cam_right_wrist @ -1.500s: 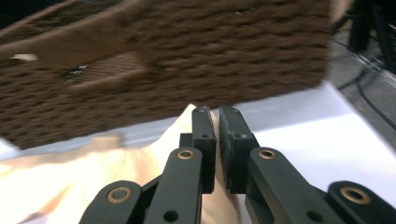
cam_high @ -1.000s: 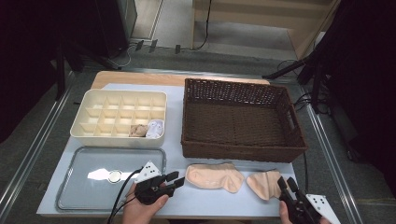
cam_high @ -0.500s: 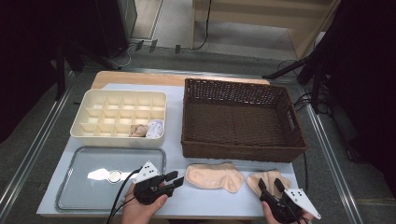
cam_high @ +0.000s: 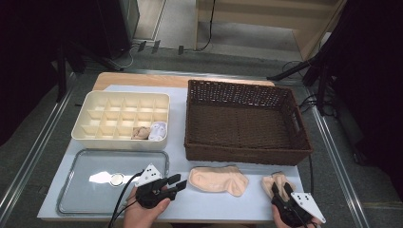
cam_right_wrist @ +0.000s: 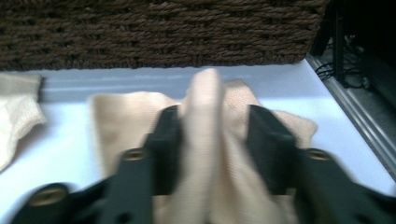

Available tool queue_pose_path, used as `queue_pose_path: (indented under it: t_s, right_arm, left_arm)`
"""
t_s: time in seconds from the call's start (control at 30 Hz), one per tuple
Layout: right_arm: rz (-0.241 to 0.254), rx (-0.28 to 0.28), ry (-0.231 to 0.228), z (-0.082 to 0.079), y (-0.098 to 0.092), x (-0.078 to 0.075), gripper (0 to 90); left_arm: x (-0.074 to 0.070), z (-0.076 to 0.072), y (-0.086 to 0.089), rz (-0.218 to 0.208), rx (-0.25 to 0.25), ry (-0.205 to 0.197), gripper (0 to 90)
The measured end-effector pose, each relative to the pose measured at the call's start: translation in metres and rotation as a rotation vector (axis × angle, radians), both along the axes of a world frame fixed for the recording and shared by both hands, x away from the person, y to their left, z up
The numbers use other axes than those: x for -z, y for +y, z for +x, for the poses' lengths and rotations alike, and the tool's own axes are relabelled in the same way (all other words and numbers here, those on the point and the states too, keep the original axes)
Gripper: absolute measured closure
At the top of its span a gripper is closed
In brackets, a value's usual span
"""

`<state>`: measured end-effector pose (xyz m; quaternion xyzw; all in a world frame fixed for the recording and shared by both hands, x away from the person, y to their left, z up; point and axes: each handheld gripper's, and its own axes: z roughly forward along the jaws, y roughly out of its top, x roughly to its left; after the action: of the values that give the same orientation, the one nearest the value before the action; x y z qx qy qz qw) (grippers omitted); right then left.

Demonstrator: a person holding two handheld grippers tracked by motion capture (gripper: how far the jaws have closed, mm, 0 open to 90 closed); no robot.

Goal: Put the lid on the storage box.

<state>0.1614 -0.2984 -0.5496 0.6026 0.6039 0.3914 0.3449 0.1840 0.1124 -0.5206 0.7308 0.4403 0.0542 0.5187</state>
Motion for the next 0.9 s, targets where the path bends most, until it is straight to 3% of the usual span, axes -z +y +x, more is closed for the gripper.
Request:
queue_pose_path:
  t_s: [0.07, 0.17, 0.27, 0.4, 0.77, 0.9]
  right_arm:
    - [0.040, -0.010, 0.005, 0.000, -0.002, -0.001, 77.2]
    - [0.092, -0.010, 0.028, 0.001, -0.002, -0.003, 83.0]
    - [0.133, -0.021, 0.031, 0.000, -0.001, -0.007, 83.8]
    - [0.165, -0.060, -0.018, -0.007, 0.011, -0.021, 83.8]
    - [0.179, -0.203, -0.111, -0.024, 0.071, -0.047, 83.7]
    - [0.201, -0.267, -0.108, -0.027, 0.099, -0.046, 83.6]
  left_arm:
    - [0.000, 0.000, 0.000, 0.001, 0.000, 0.001, 64.7]
    - [0.000, 0.000, -0.001, 0.000, -0.001, 0.000, 64.8]
    - [0.000, -0.001, -0.001, -0.003, -0.004, 0.000, 64.7]
    - [0.000, -0.001, 0.000, -0.002, -0.004, 0.000, 64.7]
    - [-0.001, -0.003, -0.002, -0.008, 0.003, -0.005, 64.6]
    - [-0.001, -0.005, -0.003, -0.006, 0.013, -0.006, 64.5]
